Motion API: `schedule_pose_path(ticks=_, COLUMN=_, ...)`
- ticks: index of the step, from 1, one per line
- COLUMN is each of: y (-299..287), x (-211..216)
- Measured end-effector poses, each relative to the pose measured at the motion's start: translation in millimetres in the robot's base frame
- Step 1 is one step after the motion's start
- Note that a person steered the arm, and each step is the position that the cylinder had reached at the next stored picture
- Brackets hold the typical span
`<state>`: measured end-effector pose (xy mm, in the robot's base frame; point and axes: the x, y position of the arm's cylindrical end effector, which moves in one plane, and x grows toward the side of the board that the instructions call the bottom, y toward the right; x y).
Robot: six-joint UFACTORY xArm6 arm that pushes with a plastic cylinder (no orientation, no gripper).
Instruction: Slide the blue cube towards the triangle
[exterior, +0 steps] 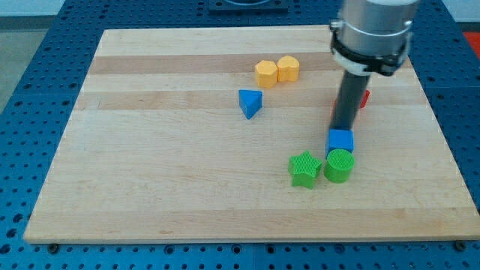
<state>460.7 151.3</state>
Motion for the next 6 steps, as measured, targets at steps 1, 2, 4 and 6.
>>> schedule_pose_path(ticks=1, y=31, x=3)
schedule_pose_path(ticks=2, y=43, x=28)
schedule_pose_path(ticks=4, y=8, x=40)
schedule_pose_path(ticks=6, y=-20, x=44)
